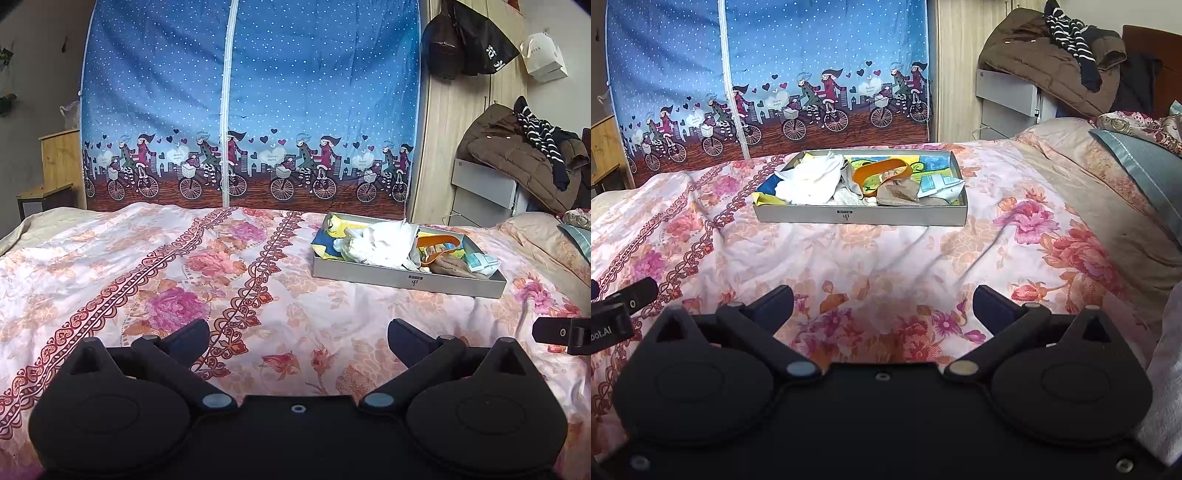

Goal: Organize soft objects

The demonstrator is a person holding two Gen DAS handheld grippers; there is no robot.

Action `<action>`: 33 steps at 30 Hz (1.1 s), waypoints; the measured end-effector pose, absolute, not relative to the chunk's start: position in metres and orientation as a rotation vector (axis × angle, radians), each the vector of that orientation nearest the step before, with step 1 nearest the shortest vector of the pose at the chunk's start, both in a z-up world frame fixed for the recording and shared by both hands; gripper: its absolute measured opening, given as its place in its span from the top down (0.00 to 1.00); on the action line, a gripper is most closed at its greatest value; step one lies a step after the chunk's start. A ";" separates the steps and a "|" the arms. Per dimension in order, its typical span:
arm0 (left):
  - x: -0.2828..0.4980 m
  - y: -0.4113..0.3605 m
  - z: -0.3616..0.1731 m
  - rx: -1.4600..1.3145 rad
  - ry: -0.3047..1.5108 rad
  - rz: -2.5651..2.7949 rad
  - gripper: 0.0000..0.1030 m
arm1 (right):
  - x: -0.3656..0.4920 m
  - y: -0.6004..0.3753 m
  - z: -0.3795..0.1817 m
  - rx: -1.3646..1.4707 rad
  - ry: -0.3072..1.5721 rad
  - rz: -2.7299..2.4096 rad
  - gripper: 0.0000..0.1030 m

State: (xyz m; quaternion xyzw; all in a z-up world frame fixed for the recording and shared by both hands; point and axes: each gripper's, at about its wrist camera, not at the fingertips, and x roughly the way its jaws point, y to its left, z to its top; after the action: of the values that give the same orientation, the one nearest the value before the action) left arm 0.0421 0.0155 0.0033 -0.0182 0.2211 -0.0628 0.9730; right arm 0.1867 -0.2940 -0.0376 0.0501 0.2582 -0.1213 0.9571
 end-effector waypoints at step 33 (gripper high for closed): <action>0.042 0.013 0.004 -0.032 0.447 -0.126 0.01 | 0.186 -0.293 -0.040 0.100 0.529 -0.244 0.00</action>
State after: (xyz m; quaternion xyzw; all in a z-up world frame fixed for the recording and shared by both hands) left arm 0.0416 0.0132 0.0037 -0.0159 0.2214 -0.0626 0.9730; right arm 0.1864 -0.2934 -0.0397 0.0491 0.2609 -0.1203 0.9566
